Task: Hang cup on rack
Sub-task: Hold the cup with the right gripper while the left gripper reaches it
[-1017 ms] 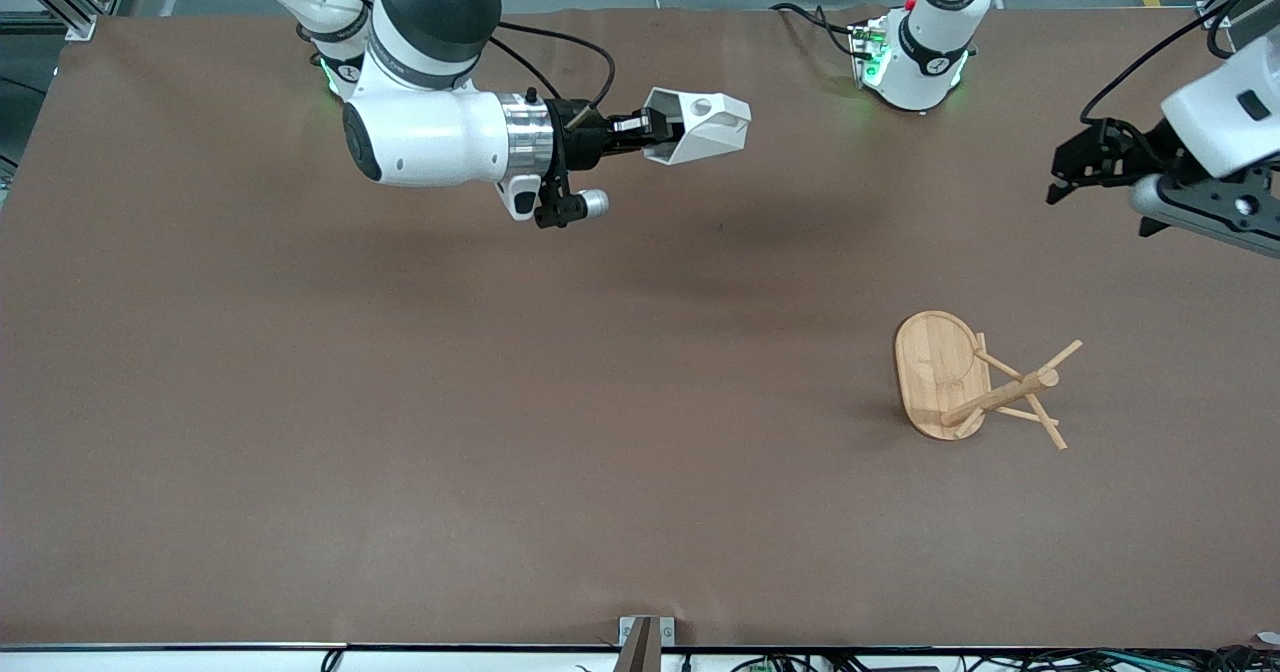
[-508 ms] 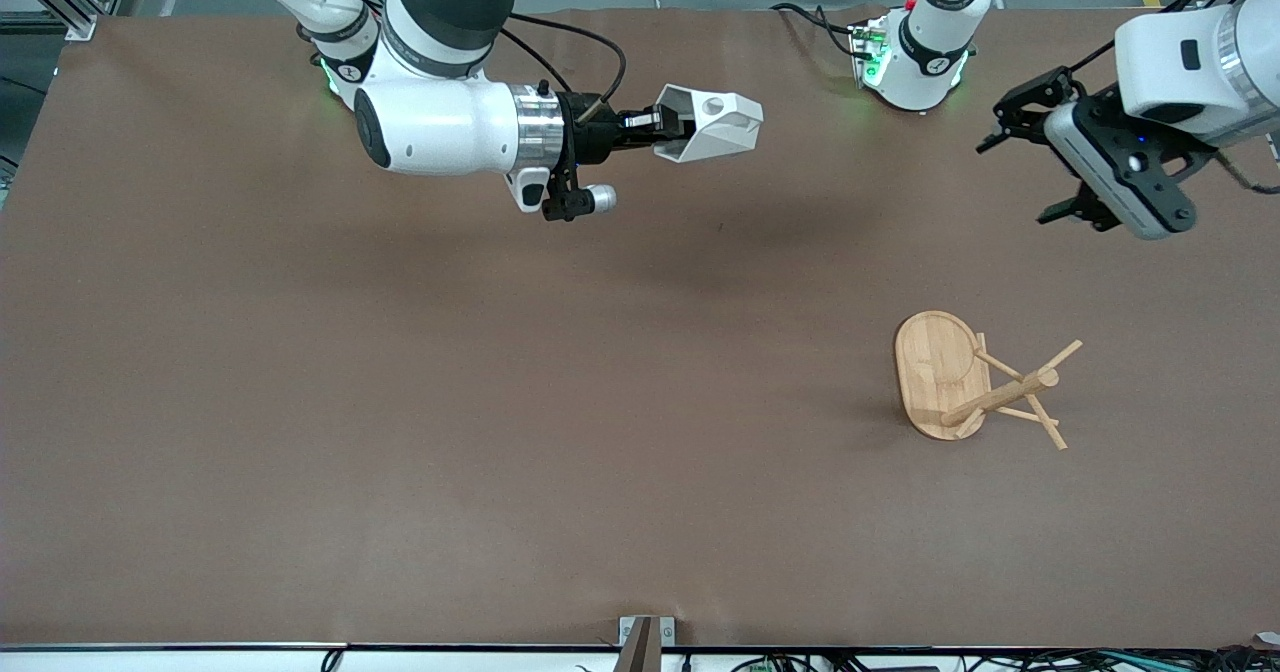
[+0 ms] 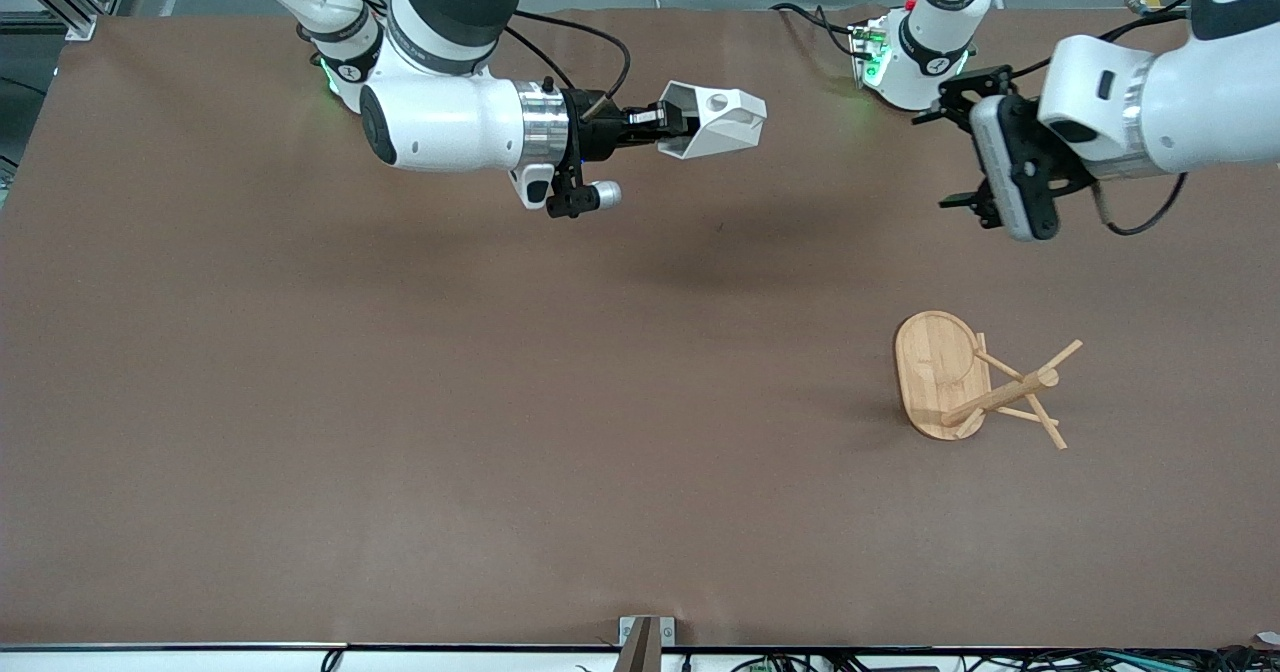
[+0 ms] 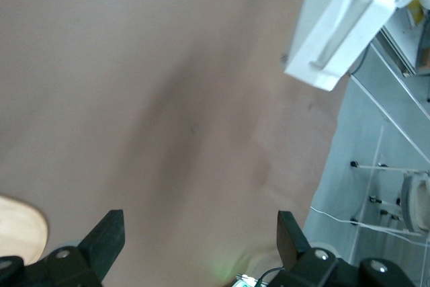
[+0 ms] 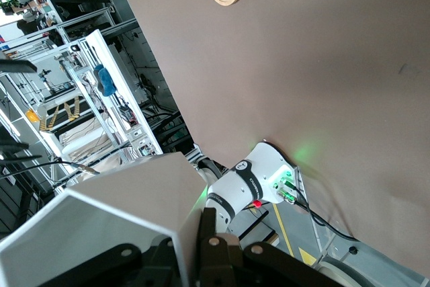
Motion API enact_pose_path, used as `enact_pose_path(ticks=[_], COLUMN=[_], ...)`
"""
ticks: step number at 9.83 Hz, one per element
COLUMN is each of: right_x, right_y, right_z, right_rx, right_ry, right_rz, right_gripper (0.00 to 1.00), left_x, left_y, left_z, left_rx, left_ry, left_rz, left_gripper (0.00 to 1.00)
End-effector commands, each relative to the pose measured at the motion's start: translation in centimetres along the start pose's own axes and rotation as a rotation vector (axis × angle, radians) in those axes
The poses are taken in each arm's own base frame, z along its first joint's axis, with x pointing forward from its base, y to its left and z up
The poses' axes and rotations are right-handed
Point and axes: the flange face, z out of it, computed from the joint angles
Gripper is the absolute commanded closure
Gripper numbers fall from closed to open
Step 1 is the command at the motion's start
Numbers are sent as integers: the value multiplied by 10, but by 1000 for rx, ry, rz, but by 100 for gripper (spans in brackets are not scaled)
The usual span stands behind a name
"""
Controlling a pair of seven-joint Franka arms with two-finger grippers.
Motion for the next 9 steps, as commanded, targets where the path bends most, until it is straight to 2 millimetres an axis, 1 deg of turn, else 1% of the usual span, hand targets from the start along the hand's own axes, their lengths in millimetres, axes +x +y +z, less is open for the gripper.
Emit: enact_pose_path(ticks=[1, 2, 3, 5, 8, 9], right_x=[-4, 0, -2, -3, 2, 3], right_y=[0, 2, 1, 1, 0, -1], right_z=[7, 9, 11, 12, 12, 13], right_rx=[18, 22, 21, 20, 34, 36], right_ry=[11, 15, 12, 10, 35, 35], right_rz=[22, 52, 76, 79, 82, 82], right_gripper=[99, 99, 99, 99, 99, 99], left_x=[24, 33, 42, 61, 80, 85], left_y=[16, 24, 35, 44, 61, 66], left_z=[37, 48, 56, 66, 94, 107], left_rx=[-56, -64, -61, -26, -26, -24], left_ry=[-17, -16, -19, 22, 16, 14], left_rz=[46, 53, 54, 38, 33, 25], left_gripper=[0, 0, 0, 0, 0, 0])
